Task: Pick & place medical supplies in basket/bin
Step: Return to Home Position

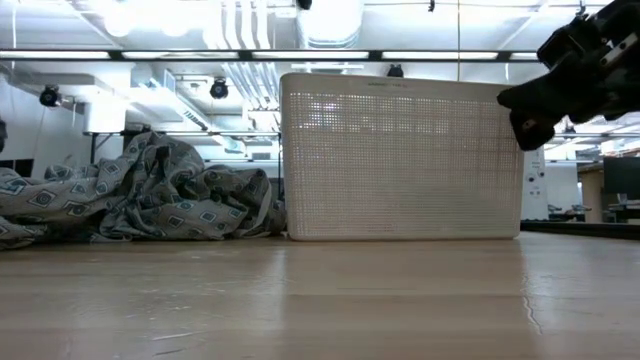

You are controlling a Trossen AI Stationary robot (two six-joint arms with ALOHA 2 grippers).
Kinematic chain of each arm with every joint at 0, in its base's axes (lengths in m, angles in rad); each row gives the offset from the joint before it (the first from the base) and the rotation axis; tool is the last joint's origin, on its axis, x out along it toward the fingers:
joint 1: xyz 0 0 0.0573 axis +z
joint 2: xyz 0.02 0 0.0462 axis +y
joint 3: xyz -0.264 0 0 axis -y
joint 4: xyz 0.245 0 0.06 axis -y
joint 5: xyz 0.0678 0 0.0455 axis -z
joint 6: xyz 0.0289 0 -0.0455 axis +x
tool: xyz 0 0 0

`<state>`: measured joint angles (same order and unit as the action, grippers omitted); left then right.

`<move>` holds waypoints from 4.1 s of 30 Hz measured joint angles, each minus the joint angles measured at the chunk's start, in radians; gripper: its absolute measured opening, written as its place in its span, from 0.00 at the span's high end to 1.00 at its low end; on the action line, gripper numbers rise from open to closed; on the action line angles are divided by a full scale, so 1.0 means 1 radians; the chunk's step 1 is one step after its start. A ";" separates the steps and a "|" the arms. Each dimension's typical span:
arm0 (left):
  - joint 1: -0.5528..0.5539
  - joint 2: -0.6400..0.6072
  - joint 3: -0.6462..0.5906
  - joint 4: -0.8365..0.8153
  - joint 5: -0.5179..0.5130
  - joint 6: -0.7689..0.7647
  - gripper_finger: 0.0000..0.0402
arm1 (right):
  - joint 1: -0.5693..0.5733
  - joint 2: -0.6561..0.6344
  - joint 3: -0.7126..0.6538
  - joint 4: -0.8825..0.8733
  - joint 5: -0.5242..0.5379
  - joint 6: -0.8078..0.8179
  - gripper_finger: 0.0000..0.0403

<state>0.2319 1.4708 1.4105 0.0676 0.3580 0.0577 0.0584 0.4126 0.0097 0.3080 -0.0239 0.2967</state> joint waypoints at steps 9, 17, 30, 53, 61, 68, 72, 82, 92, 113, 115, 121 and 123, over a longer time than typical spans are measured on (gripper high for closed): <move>-0.024 -0.501 -0.662 0.331 -0.045 -0.045 0.94 | 0.000 0.000 0.000 0.055 0.000 -0.068 0.98; -0.090 -0.936 -0.980 0.335 -0.141 -0.057 0.96 | 0.000 0.001 0.000 0.071 -0.002 -0.072 0.98; -0.171 -1.252 -1.279 0.334 -0.290 -0.156 0.96 | 0.000 0.001 0.000 0.086 -0.001 -0.072 0.98; -0.175 -1.292 -1.400 0.164 -0.354 -0.232 1.00 | 0.000 0.002 0.000 0.161 0.000 -0.200 0.98; -0.175 -1.296 -1.400 0.160 -0.360 -0.232 1.00 | 0.000 0.001 0.000 0.146 0.002 -0.238 0.98; -0.175 -1.296 -1.400 0.160 -0.360 -0.233 1.00 | 0.000 0.004 0.000 0.144 0.005 -0.281 0.98; -0.175 -1.295 -1.400 0.158 -0.360 -0.232 1.00 | 0.000 0.003 0.000 0.145 0.005 -0.300 0.98; -0.175 -1.270 -1.400 0.152 -0.361 -0.232 1.00 | 0.000 0.003 0.000 0.145 0.002 -0.299 0.98; -0.175 -1.267 -1.400 0.152 -0.361 -0.233 1.00 | 0.000 0.003 0.000 0.145 0.001 -0.297 0.98; -0.176 -1.267 -1.400 0.152 -0.361 -0.233 1.00 | 0.000 0.003 0.000 0.145 0.000 -0.297 0.98; -0.175 -1.267 -1.400 0.152 -0.361 -0.233 1.00 | 0.000 0.003 0.000 0.145 0.000 -0.297 0.98; -0.175 -1.267 -1.400 0.152 -0.361 -0.232 1.00 | 0.000 0.003 0.000 0.145 0.000 -0.297 0.98; -0.175 -1.267 -1.400 0.152 -0.361 -0.233 1.00 | 0.000 0.003 0.000 0.145 0.000 -0.297 0.98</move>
<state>0.0565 0.2039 0.0109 0.2195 -0.0029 -0.1749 0.0582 0.4160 0.0097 0.4532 -0.0238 -0.0008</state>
